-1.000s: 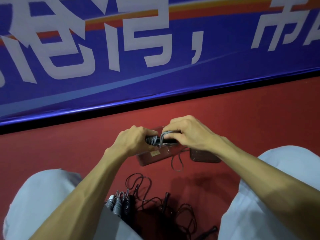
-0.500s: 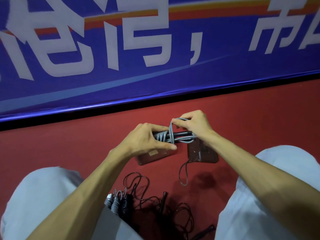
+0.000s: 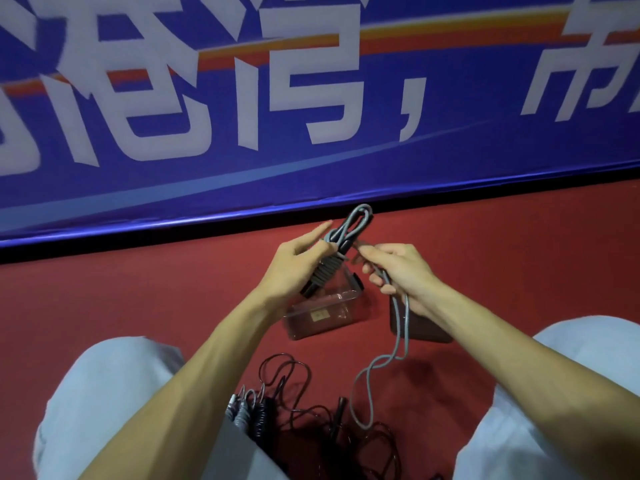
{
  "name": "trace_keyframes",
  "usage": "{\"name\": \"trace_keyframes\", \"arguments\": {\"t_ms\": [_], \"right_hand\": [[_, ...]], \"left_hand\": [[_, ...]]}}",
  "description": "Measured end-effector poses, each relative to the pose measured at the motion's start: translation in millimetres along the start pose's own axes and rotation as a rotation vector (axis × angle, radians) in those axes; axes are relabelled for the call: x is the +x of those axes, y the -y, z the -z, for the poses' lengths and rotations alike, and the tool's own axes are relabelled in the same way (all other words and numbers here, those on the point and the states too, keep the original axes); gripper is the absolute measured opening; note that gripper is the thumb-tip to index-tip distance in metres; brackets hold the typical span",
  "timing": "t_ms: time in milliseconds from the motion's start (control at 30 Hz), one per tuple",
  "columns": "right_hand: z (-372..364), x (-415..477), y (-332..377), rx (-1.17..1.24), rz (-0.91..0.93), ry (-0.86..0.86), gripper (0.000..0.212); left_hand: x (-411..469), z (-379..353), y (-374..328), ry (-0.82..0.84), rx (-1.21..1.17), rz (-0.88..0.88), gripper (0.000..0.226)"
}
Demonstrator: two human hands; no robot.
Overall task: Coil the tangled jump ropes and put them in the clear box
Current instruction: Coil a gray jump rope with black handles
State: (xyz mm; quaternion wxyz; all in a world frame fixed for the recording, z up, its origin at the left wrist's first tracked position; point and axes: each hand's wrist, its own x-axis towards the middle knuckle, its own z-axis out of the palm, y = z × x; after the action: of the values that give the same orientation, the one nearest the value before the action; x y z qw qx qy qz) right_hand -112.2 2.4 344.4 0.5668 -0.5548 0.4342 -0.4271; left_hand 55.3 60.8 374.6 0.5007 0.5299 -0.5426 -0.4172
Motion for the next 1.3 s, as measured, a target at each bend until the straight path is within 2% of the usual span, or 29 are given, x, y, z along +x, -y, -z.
{"name": "trace_keyframes", "arguments": {"t_ms": [67, 233, 333, 467, 533, 567, 600, 667, 800, 933, 1000, 1133, 1300], "right_hand": [[-1, -2, 0, 0.003, -0.019, 0.074, 0.027], [1, -9, 1, -0.098, -0.077, 0.287, 0.020], [3, -9, -2, -0.253, -0.052, 0.318, 0.019], [2, -9, -2, -0.301, -0.051, 0.374, 0.018], [1, -10, -1, -0.521, 0.071, 0.358, 0.019], [1, -12, 0, -0.685, 0.182, 0.336, 0.020], [1, -13, 0, -0.827, 0.300, 0.307, 0.020], [3, -17, 3, -0.953, 0.455, 0.261, 0.021], [5, -21, 9, -1.161, 0.650, 0.207, 0.025], [10, -20, 8, -1.215, 0.851, 0.204, 0.018], [12, -18, 7, -1.209, 0.883, 0.148, 0.016], [14, -12, 5, -1.094, 0.805, -0.037, 0.014], [15, -1, 2, -0.828, 0.556, -0.098, 0.014]], "left_hand": [[1, 0, -1, -0.022, -0.073, 0.029, 0.038], [4, 6, -2, -0.110, -0.123, 0.043, 0.023], [9, 12, 2, -0.194, -0.128, 0.011, 0.024], [11, 17, 7, -0.284, -0.056, -0.082, 0.027], [16, 22, 15, -0.317, 0.088, -0.120, 0.016], [19, 26, 20, -0.332, 0.254, -0.128, 0.011], [21, 28, 24, -0.345, 0.479, -0.118, 0.016], [20, 27, 30, -0.351, 0.891, -0.098, 0.036], [18, 17, 33, -0.178, 1.117, -0.138, 0.045], [15, 11, 31, 0.040, 1.207, -0.142, 0.047], [12, 8, 30, 0.140, 1.243, -0.163, 0.049], [10, 7, 30, 0.252, 1.159, -0.182, 0.046], [6, 3, 24, 0.260, 1.004, -0.230, 0.048]]}}
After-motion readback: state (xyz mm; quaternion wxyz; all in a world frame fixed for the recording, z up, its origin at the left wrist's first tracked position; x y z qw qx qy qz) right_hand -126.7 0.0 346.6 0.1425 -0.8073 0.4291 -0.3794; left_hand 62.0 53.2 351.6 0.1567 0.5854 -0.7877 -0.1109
